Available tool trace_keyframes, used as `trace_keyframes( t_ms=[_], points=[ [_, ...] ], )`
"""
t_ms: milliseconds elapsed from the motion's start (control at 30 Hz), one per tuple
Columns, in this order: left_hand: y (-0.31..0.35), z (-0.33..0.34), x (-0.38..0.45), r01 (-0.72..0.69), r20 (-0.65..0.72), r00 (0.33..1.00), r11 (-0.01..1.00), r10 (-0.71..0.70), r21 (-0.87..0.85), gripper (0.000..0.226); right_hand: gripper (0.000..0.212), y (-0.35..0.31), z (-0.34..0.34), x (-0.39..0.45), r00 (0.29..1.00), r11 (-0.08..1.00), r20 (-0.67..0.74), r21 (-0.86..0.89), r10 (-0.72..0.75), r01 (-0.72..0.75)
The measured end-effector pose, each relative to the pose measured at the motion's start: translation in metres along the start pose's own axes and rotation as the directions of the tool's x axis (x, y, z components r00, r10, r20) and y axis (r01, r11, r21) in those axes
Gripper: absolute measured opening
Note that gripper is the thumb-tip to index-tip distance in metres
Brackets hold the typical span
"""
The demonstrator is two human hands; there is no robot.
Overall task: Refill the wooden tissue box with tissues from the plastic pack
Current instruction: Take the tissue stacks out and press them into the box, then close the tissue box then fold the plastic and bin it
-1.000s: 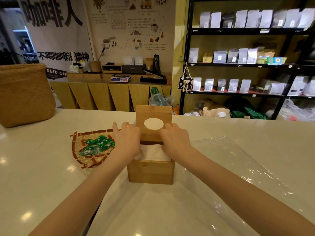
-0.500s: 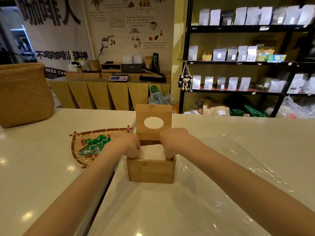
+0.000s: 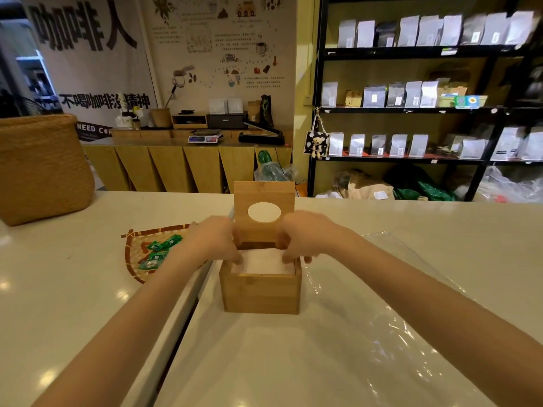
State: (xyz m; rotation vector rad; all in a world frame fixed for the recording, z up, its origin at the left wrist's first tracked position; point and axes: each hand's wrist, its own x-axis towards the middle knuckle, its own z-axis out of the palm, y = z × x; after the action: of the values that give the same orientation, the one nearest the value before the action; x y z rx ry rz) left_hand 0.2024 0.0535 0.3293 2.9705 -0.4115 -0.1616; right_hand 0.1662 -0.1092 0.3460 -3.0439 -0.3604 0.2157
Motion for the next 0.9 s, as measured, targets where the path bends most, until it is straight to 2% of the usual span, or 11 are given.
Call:
trace_keyframes(
  t_ms=[67,133,167,200,267,333,367,467,733,833,900],
  points=[
    [0.0,-0.013,-0.004,-0.05,-0.256,0.966,0.989,0.012,-0.14,0.044,0.013,0.01,-0.012,0.002,0.941,1.0,-0.339,0.002,-0.013,0.015],
    [0.001,-0.021,-0.003,-0.159,-0.464,0.884,0.972,0.063,-0.172,0.068,0.016,0.018,-0.021,0.006,0.764,1.0,-0.645,0.013,0.0,0.011],
    [0.002,-0.023,0.0,-0.182,-0.516,0.852,0.975,0.091,-0.128,0.083,0.025,0.022,-0.022,0.01,0.692,1.0,-0.722,-0.006,-0.01,0.008],
    [0.003,-0.023,0.004,-0.178,-0.534,0.837,0.982,0.117,-0.064,0.094,0.041,0.024,-0.021,0.014,0.678,0.999,-0.735,-0.045,-0.016,-0.025],
    [0.004,-0.018,0.015,-0.148,-0.508,0.847,0.987,0.155,0.055,0.102,0.072,0.026,-0.014,0.022,0.778,0.987,-0.628,-0.117,0.009,-0.106],
    [0.002,-0.01,0.023,-0.143,-0.467,0.869,0.986,0.164,0.081,0.095,0.081,0.027,-0.004,0.027,0.849,0.984,-0.525,-0.116,0.052,-0.133],
    [0.0,-0.007,0.026,-0.155,-0.457,0.873,0.986,0.168,0.066,0.091,0.078,0.027,0.0,0.03,0.857,0.989,-0.512,-0.088,0.059,-0.121],
    [-0.001,-0.001,0.024,-0.187,-0.501,0.851,0.982,0.156,-0.012,0.081,0.063,0.027,0.006,0.028,0.805,0.998,-0.592,-0.028,0.03,-0.057],
    [-0.007,0.019,-0.01,-0.308,-0.711,0.684,0.948,0.163,-0.079,0.042,0.034,0.018,0.038,-0.004,0.549,0.993,-0.828,-0.075,-0.113,0.091],
    [-0.015,0.034,-0.03,-0.377,-0.706,0.687,0.915,0.174,-0.141,0.035,0.029,0.019,0.056,-0.022,0.556,0.981,-0.809,-0.136,-0.19,0.138],
    [-0.018,0.044,-0.044,-0.403,-0.641,0.744,0.892,0.189,-0.204,0.058,0.043,0.019,0.066,-0.033,0.604,0.974,-0.764,-0.163,-0.227,0.159]
  ],
)
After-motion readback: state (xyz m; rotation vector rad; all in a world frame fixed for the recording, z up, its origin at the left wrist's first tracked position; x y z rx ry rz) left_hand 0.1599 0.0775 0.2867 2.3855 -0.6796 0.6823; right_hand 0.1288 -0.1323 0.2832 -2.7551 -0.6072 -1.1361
